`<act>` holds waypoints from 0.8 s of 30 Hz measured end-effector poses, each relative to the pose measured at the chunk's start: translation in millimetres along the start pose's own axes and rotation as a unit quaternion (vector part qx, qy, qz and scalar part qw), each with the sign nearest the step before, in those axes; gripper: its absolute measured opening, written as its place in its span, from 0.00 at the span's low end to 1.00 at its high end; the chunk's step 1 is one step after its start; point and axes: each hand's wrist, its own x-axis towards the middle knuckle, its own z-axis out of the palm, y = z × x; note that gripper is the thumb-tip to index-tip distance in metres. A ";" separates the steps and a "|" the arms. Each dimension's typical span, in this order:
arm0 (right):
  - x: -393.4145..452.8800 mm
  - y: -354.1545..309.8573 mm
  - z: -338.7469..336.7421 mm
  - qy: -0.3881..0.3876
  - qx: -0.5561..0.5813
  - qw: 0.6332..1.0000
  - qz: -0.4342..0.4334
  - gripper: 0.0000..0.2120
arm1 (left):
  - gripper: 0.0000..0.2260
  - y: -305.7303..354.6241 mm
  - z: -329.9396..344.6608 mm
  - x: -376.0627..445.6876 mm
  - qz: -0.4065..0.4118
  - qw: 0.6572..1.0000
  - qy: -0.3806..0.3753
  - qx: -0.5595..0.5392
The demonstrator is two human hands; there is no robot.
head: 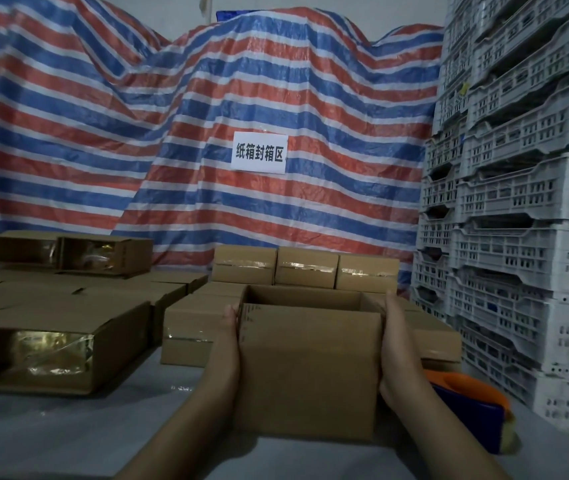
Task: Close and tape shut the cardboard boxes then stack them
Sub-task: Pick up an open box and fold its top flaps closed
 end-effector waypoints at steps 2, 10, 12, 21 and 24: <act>0.5 -8.4 3.1 -0.027 -0.048 0.998 0.005 0.21 | 0.34 -1.0 -1.3 2.5 0.007 1.000 0.007 0.009; 2.2 -9.3 -0.8 -0.093 -0.053 0.994 0.028 0.15 | 0.30 -2.8 -5.7 4.7 0.017 0.999 -0.005 0.040; 2.2 -8.4 -4.0 -0.109 -0.036 0.993 0.032 0.15 | 0.28 -0.1 -4.2 1.7 0.018 0.999 -0.018 0.040; -3.2 -11.7 -4.3 -0.106 -0.012 0.994 -0.016 0.35 | 0.13 3.9 -9.4 6.4 0.103 0.993 -0.008 0.051; -4.0 -12.6 -3.8 -0.120 -0.005 0.993 -0.010 0.29 | 0.06 1.3 -11.7 10.7 0.106 0.993 -0.017 0.051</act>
